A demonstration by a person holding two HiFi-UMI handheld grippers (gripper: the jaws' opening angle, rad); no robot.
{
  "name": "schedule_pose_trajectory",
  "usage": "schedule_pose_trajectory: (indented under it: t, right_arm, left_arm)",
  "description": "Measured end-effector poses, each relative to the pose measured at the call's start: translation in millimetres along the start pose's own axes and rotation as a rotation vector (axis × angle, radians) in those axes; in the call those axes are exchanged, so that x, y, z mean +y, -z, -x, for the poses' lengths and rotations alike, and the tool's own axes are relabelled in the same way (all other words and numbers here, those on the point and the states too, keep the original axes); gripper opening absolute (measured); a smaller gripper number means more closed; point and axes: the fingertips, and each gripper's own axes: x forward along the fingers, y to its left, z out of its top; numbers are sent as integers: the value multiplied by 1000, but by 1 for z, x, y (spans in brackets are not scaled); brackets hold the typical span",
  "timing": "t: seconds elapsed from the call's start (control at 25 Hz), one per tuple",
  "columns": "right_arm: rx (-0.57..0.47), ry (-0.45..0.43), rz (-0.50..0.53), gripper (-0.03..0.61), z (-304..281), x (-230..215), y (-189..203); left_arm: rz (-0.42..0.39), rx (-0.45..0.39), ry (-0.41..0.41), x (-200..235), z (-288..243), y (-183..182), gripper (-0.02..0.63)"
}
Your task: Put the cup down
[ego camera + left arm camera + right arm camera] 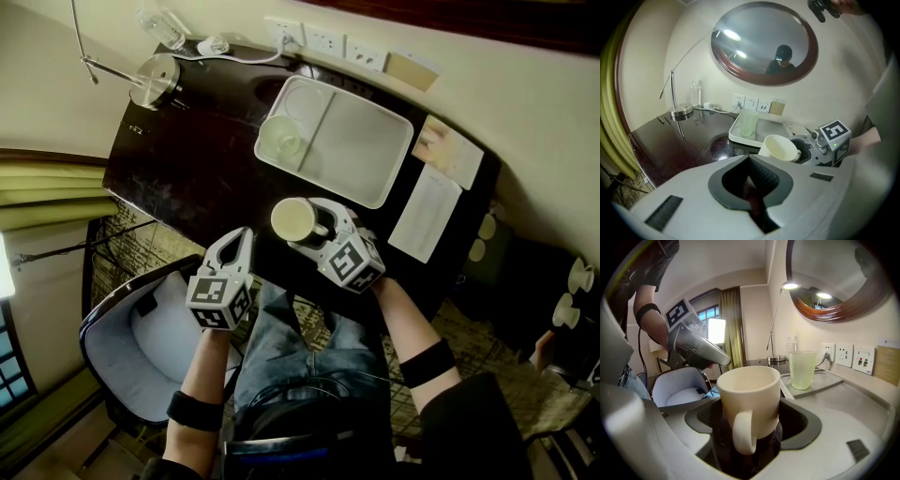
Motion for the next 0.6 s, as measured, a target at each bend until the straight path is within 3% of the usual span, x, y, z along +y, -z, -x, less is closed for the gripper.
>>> schedule_pose_trajectory:
  t: [0.36,0.6]
  right_arm:
    - [5,68,5,393,40,-8,-21]
    - [9,170,-63,393,80,-27,-29]
  left_arm:
    - [-21,-9,30,-12,0,-24,0]
    - [-61,-12,85,-27,1,-42,0]
